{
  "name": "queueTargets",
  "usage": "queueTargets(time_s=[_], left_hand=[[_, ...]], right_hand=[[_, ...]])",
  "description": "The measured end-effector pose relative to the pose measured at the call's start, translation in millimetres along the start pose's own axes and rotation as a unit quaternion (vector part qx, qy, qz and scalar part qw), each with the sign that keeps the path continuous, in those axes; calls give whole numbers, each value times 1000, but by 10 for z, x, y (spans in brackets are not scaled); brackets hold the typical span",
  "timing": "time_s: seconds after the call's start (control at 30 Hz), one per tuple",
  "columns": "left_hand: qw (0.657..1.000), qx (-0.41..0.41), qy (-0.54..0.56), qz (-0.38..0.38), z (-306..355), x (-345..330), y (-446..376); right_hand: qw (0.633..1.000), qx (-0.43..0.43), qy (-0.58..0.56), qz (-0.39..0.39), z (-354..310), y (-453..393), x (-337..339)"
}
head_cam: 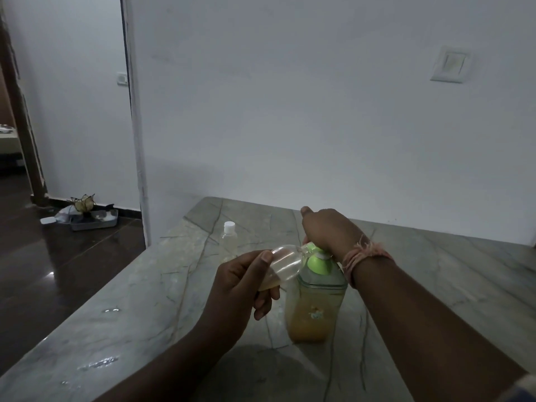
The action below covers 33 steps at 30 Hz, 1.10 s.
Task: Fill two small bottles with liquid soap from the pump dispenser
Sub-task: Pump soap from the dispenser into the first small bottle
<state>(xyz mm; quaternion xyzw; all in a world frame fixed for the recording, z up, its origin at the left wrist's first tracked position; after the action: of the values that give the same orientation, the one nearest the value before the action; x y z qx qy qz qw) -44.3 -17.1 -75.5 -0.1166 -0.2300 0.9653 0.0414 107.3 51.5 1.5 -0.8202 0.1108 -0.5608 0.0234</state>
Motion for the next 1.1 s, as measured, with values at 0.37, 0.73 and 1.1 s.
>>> queueTargets(time_s=[0.37, 0.73, 1.1], left_hand=[[1000, -7, -16, -1, 55, -37, 26], [999, -7, -41, 17, 19, 2, 30], [999, -1, -42, 22, 22, 0, 24]], right_hand=[[986, -93, -139, 23, 52, 25, 225], [986, -85, -66, 130, 132, 38, 207], [985, -88, -77, 127, 153, 52, 185]])
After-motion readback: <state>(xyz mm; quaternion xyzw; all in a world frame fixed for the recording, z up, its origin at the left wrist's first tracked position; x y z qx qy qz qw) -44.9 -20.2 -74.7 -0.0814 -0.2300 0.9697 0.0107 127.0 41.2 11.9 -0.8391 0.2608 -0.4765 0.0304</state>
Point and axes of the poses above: each hand's wrist, its own y-axis away from the middle knuckle, its own x-axis out of the back of the hand, z = x × y, the point moved 8 cm from there along -y, towards the middle knuckle, and after that the axes turned 8 degrees about z, right-handed, at the moved point
